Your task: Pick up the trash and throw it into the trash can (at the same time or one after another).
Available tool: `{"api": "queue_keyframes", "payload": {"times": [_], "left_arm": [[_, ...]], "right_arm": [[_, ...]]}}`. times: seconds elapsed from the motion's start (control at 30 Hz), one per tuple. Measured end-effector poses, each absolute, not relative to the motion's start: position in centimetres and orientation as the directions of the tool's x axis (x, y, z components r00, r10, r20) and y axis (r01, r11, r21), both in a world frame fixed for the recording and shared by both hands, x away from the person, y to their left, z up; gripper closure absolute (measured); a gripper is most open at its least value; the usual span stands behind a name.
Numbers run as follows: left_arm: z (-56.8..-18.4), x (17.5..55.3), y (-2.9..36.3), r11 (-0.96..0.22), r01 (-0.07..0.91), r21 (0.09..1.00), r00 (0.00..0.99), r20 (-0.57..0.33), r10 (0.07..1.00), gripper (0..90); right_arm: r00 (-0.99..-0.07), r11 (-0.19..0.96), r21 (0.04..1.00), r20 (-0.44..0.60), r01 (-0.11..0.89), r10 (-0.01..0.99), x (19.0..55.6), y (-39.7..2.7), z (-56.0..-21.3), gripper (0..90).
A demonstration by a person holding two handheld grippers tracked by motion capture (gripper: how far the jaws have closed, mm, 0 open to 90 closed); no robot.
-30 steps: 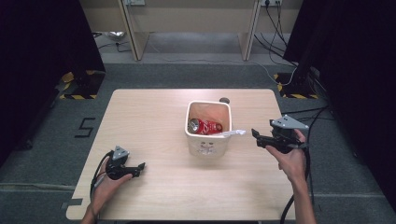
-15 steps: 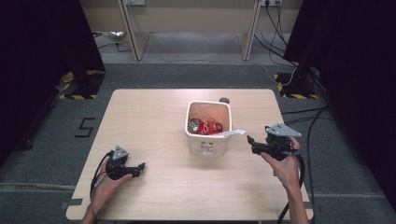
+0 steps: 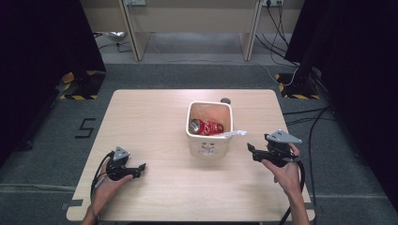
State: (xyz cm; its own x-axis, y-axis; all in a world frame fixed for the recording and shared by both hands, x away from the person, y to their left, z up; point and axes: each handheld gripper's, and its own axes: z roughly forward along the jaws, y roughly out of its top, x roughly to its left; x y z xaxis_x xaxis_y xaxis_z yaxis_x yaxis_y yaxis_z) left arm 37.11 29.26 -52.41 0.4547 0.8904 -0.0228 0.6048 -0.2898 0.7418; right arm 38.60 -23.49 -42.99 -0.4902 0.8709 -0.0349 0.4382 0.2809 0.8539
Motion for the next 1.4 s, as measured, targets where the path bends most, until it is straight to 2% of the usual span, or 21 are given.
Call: {"api": "queue_keyframes", "payload": {"times": [0.5, 0.9, 1.2, 1.4], "left_arm": [[-52.4, 37.1, 29.3, -0.29, 0.605, 0.742, 0.455, -0.023, 0.89, 13.4], [-52.4, 37.1, 29.3, -0.29, 0.605, 0.742, 0.455, -0.023, 0.89, 13.4], [-52.4, 37.1, 29.3, -0.29, 0.605, 0.742, 0.455, -0.023, 0.89, 13.4], [-52.4, 37.1, 29.3, -0.29, 0.605, 0.742, 0.455, -0.023, 0.89, 13.4]], "right_arm": [[-0.483, 0.294, 0.827, -0.031, 0.479, 0.875, 38.7, -23.6, -44.8, 21.4], [-0.497, 0.305, 0.817, -0.026, 0.49, 0.867, 38.4, -22.9, -45.5, 17.0], [-0.492, 0.296, 0.81, -0.012, 0.505, 0.871, 37.5, -23.1, -46.3, 16.9], [-0.489, 0.299, 0.791, 0.001, 0.534, 0.872, 36.3, -23.9, -48.0, 16.9]]}}
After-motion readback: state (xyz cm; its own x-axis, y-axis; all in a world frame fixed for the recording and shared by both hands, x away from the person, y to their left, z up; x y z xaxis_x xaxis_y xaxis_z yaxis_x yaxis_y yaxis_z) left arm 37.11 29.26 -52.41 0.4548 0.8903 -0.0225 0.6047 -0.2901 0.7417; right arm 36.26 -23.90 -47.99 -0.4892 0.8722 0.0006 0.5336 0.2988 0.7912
